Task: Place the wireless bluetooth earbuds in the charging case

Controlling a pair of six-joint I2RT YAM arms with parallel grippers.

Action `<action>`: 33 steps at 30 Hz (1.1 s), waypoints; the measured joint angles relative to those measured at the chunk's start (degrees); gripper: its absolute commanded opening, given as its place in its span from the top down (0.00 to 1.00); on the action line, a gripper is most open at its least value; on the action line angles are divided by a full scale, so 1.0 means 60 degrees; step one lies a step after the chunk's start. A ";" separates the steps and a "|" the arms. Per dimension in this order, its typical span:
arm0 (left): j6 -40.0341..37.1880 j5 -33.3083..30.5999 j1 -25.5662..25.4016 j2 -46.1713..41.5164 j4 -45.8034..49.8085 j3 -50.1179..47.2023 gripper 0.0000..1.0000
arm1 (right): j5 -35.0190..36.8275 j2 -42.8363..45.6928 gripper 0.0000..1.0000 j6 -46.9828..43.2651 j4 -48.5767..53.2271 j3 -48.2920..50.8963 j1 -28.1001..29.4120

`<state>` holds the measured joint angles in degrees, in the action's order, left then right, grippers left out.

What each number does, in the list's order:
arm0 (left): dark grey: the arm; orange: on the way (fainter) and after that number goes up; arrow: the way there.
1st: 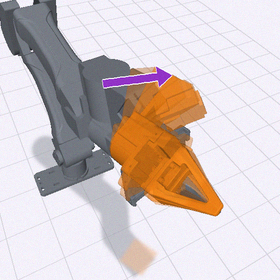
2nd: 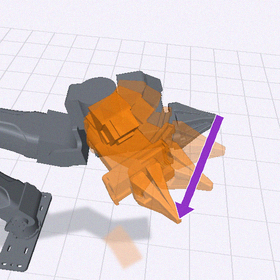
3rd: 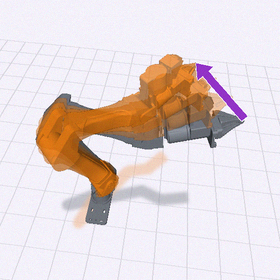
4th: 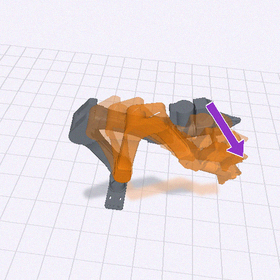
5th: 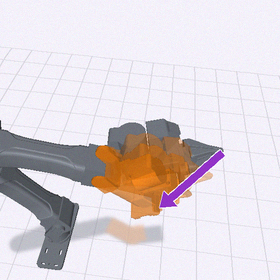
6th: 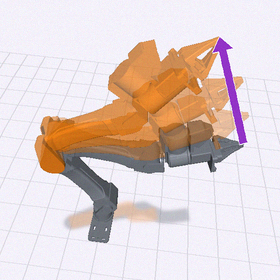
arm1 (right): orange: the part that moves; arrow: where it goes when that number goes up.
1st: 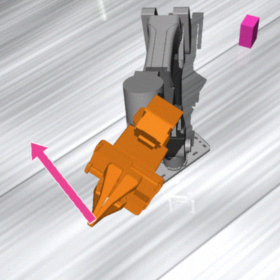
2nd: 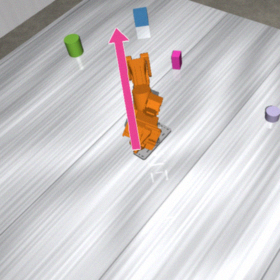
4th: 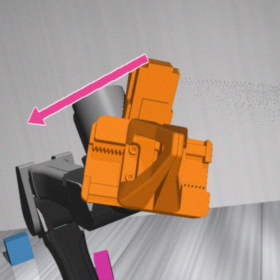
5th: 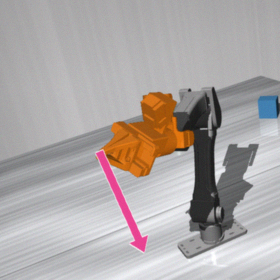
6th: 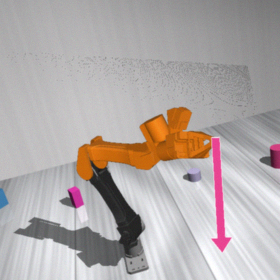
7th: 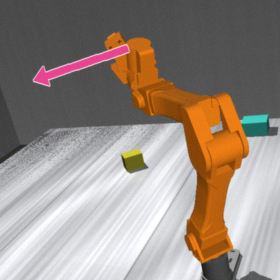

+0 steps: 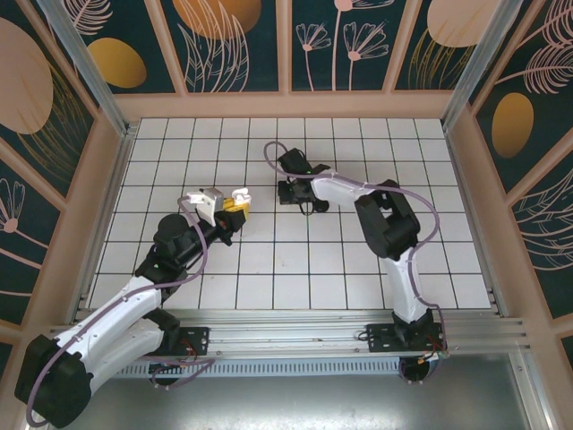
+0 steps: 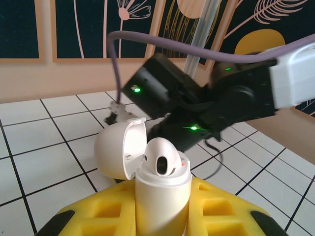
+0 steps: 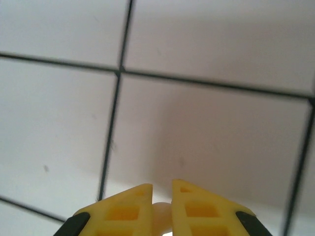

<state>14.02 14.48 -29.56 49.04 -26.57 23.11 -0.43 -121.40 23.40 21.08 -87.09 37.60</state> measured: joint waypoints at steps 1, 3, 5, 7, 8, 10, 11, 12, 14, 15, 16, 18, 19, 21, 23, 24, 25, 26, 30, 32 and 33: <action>0.0036 0.0000 0.0000 0.0004 -0.0007 -0.0011 0.81 | 0.0000 0.0324 0.87 0.0197 -0.0109 0.0466 0.0018; 0.0087 0.0004 0.0000 0.0011 -0.0040 -0.0022 0.81 | 0.0062 0.0798 0.87 0.0517 -0.0248 0.1115 0.0091; 0.0146 0.0018 0.0000 0.0033 -0.0073 -0.0022 0.81 | 0.0175 0.1242 0.87 0.0889 -0.0342 0.1705 0.0255; 0.0204 0.0066 0.0000 0.0084 -0.0120 -0.0022 0.80 | 0.0324 0.1566 0.87 0.1209 -0.0477 0.2167 0.0455; 0.0219 0.0084 0.0000 0.0117 -0.0142 -0.0025 0.80 | 0.0364 0.1687 0.88 0.1388 -0.0528 0.2361 0.0557; 0.0259 0.0117 0.0000 0.0168 -0.0211 -0.0033 0.80 | 0.0448 0.1847 0.88 0.1708 -0.0699 0.2739 0.0772; 0.0288 0.0124 0.0000 0.0189 -0.0233 -0.0033 0.81 | 0.0514 0.1872 0.88 0.1894 -0.0776 0.2896 0.0871; 0.0291 0.0142 0.0000 0.0204 -0.0255 -0.0033 0.81 | 0.0579 0.1876 0.88 0.2036 -0.0809 0.3009 0.0958; 0.0313 0.0186 0.0000 0.0211 -0.0291 -0.0033 0.81 | 0.0772 0.1876 0.86 0.2346 -0.0900 0.3209 0.1133; 0.0328 0.0189 0.0000 0.0211 -0.0310 -0.0033 0.81 | 0.0856 0.1880 0.85 0.2452 -0.0954 0.3220 0.1188; 0.0346 0.0219 0.0000 0.0211 -0.0324 -0.0033 0.81 | 0.0878 0.1883 0.84 0.2572 -0.0998 0.3220 0.1235; 0.0364 0.0237 0.0000 0.0211 -0.0328 -0.0033 0.81 | 0.0925 0.1883 0.80 0.2743 -0.1013 0.3224 0.1282; 0.0364 0.0248 0.0000 0.0211 -0.0328 -0.0036 0.80 | 0.0929 0.1883 0.77 0.2830 -0.1020 0.3224 0.1297; 0.0368 0.0251 0.0000 0.0208 -0.0328 -0.0036 0.81 | 0.0925 0.1883 0.72 0.2929 -0.1016 0.3224 0.1315; 0.0368 0.0248 0.0000 0.0175 -0.0324 -0.0051 0.81 | 0.0918 0.1887 0.69 0.2994 -0.1009 0.3220 0.1315; 0.0368 0.0244 0.0000 0.0153 -0.0321 -0.0058 0.80 | 0.0903 0.1898 0.68 0.3016 -0.1005 0.3220 0.1311; 0.0364 0.0244 0.0000 0.0113 -0.0324 -0.0069 0.80 | 0.0867 0.1923 0.67 0.3056 -0.0984 0.3220 0.1311; 0.0364 0.0240 0.0000 0.0066 -0.0321 -0.0084 0.80 | 0.0801 0.1963 0.66 0.3089 -0.0958 0.3220 0.1300; 0.0368 0.0215 0.0000 -0.0080 -0.0324 -0.0142 0.80 | 0.0372 0.2342 0.65 0.3162 -0.0940 0.3220 0.1206; 0.0368 0.0211 0.0000 -0.0109 -0.0321 -0.0178 0.81 | -0.0022 0.2594 0.65 0.3166 -0.0962 0.3220 0.1064; 0.0368 0.0211 0.0000 -0.0113 -0.0317 -0.0193 0.81 | -0.0211 0.2692 0.65 0.3162 -0.0984 0.3220 0.0976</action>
<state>16.23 15.75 -29.56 48.36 -28.47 21.96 -1.69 -105.25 42.37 15.18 -67.77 43.46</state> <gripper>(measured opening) 0.195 0.348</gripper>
